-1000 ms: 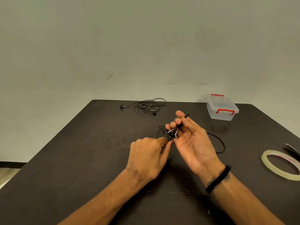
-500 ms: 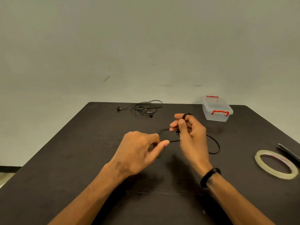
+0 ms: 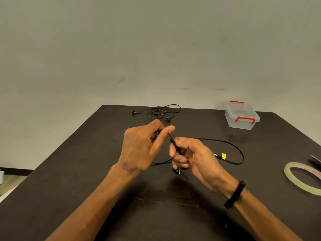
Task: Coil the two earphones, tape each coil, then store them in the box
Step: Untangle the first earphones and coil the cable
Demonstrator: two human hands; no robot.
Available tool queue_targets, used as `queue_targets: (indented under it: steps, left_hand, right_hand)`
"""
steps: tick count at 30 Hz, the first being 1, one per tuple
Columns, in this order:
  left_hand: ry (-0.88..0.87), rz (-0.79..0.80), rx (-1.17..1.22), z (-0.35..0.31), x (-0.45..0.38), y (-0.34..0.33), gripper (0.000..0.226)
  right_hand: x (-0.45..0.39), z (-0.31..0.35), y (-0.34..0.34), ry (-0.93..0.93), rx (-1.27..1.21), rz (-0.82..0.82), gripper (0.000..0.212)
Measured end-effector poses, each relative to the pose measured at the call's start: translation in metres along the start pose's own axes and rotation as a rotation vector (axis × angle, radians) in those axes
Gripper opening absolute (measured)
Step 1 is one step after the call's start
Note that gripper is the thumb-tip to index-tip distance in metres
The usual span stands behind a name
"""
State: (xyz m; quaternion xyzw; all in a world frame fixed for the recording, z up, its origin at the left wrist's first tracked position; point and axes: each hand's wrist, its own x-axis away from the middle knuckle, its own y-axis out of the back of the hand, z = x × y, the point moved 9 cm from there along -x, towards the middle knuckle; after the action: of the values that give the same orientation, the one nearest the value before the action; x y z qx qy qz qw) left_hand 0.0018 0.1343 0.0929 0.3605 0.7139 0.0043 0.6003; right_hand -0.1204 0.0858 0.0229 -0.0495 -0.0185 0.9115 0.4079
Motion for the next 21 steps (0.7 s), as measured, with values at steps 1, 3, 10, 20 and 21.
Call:
queue_targets:
  steps: [1,3,10,20,21]
  left_hand:
    - [0.031,0.014,0.016,0.004,-0.001,-0.002,0.037]
    - [0.099,0.055,0.061,0.012,0.001,-0.008,0.038]
    - [0.196,0.275,0.152,0.014,0.023,-0.052,0.047]
    - [0.063,0.581,0.083,-0.023,0.056,-0.089,0.049]
    - [0.013,0.594,0.078,-0.032,0.057,-0.088,0.046]
  right_hand:
    - [0.002,0.0,-0.004,-0.036,-0.073,0.035,0.035]
    - [0.005,0.002,-0.015,-0.086,-0.214,0.118,0.038]
    - [0.004,0.024,-0.007,0.03,-0.641,0.098,0.031]
    - [0.0,0.035,0.067,0.325,-0.638,-0.31,0.023]
    - [0.0,0.034,0.071,0.337,-0.626,-0.338,0.023]
